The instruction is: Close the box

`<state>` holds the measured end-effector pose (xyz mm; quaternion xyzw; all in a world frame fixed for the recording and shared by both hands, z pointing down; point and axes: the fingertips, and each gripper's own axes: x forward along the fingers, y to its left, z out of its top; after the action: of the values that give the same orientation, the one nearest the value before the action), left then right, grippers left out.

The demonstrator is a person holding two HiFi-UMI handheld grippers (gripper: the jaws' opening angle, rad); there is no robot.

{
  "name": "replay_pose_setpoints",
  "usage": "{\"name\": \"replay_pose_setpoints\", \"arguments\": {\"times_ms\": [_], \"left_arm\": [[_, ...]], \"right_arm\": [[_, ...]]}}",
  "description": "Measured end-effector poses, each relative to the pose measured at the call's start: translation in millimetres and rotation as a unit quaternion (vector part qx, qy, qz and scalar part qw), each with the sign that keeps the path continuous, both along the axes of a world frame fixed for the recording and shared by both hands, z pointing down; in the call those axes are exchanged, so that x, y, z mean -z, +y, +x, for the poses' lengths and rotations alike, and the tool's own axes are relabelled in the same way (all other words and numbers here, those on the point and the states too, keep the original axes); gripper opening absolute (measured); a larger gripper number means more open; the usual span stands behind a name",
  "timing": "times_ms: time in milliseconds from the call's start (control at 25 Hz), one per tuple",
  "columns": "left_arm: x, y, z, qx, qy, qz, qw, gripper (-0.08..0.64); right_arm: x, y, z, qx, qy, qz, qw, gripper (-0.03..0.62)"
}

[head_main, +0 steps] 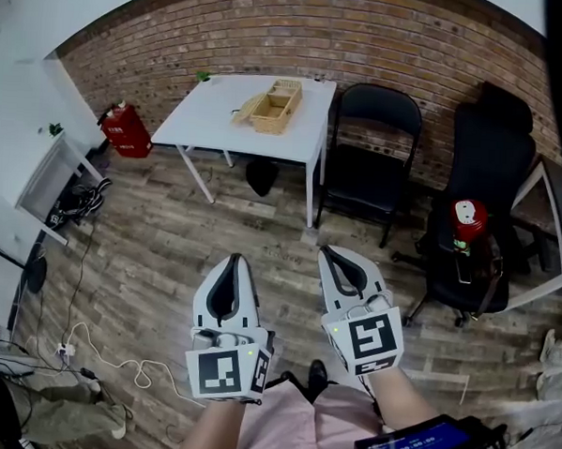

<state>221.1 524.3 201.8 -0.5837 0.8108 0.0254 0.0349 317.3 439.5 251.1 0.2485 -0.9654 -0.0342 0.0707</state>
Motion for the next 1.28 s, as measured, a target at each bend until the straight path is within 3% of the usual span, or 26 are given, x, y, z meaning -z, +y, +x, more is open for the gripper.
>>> {"name": "replay_pose_setpoints", "arguments": {"times_ms": [360,400,440,480,760,1280], "left_arm": [[-10,-13,-5,0.012,0.02,0.01,0.9997,0.016],[-12,-17,-7,0.005,0.026,0.012,0.9996,0.094],[-15,-21,-10,0.0,0.03,0.012,0.9995,0.175],[-17,-25,-15,-0.002,0.034,0.012,0.9994,0.206],[-32,-70,-69,-0.009,0.039,0.006,0.9992,0.207],[-39,-157,-219,-0.036,0.049,-0.004,0.9981,0.204]], "right_arm": [[-5,-24,-3,0.003,-0.011,0.002,1.0,0.002],[-6,-28,-7,0.004,-0.011,0.002,1.0,0.005],[-8,-32,-11,0.007,-0.01,0.0,1.0,0.115],[-11,-36,-17,0.01,-0.008,-0.003,1.0,0.188],[-27,-80,-67,0.003,0.009,-0.007,1.0,0.179],[-34,-172,-203,-0.034,0.026,-0.014,0.999,0.149]]}}
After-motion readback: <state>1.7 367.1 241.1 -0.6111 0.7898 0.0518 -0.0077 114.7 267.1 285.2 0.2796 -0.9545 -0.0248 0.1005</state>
